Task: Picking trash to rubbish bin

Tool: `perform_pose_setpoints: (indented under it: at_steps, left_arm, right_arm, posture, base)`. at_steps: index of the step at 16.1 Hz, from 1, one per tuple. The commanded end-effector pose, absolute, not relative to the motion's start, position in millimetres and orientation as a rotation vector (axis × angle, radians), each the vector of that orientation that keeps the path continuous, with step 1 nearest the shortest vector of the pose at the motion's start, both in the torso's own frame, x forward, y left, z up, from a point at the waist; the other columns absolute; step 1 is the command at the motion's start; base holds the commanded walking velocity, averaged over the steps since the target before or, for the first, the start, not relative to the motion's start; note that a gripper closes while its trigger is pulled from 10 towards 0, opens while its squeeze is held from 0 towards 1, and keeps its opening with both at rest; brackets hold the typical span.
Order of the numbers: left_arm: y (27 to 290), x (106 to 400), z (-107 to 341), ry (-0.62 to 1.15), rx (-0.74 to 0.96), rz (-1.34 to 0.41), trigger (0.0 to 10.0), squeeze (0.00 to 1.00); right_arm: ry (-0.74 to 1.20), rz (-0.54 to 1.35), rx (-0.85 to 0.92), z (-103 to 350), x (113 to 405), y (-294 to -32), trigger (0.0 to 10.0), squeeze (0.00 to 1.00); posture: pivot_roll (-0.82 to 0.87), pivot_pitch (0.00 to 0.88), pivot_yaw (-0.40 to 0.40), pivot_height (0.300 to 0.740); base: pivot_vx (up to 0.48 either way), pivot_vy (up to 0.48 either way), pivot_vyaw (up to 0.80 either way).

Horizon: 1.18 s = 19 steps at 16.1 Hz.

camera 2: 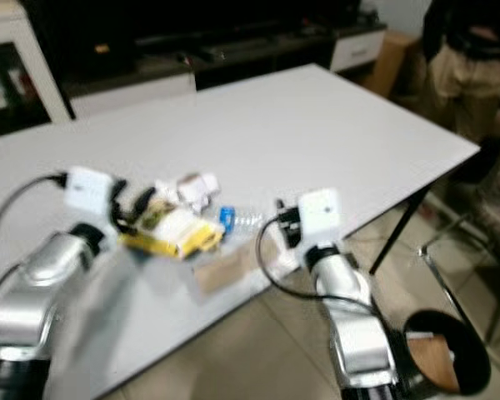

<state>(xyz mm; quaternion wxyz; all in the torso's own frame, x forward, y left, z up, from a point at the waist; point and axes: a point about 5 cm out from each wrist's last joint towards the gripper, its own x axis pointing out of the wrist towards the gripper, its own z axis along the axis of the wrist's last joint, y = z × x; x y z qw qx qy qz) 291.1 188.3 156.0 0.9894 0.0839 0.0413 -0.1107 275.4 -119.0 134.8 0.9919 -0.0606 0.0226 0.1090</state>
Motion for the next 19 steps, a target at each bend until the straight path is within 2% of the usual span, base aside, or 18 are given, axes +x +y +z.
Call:
perform_pose_setpoints:
  at_steps: [1, 8, 15, 19]
  left_arm:
    - [178.5, 291.7, 156.5, 0.081, 0.161, -0.256, 10.0, 0.00]
    - [184.9, 288.0, 157.0, 0.084, 0.170, -0.251, 10.0, 0.00]
    - [197.1, 293.2, 155.2, 0.099, 0.169, -0.231, 10.0, 0.00]
    - [182.0, 300.0, 151.4, 0.104, 0.160, -0.268, 10.0, 0.00]
  right_arm:
    - [0.039, 0.182, -0.135, 136.3, 276.1, -130.6, 10.0, 0.00]
    - [0.058, 0.224, -0.152, 129.9, 269.8, -123.0, 10.0, 0.00]
    - [0.077, 0.225, -0.139, 124.2, 270.4, -126.9, 10.0, 0.00]
    - [0.131, 0.168, -0.153, 113.7, 266.0, -136.8, 10.0, 0.00]
  posture:
    - [-0.06, 0.000, -0.009, 0.740]
    - [-0.04, 0.000, -0.006, 0.740]
    - [-0.05, 0.000, 0.008, 0.740]
    - [-0.06, 0.000, 0.013, 0.740]
  base:
    - [0.349, 0.000, 0.00]
    - [0.358, 0.000, 0.00]
    - [0.000, 0.000, 0.00]
    - [0.000, 0.000, 0.00]
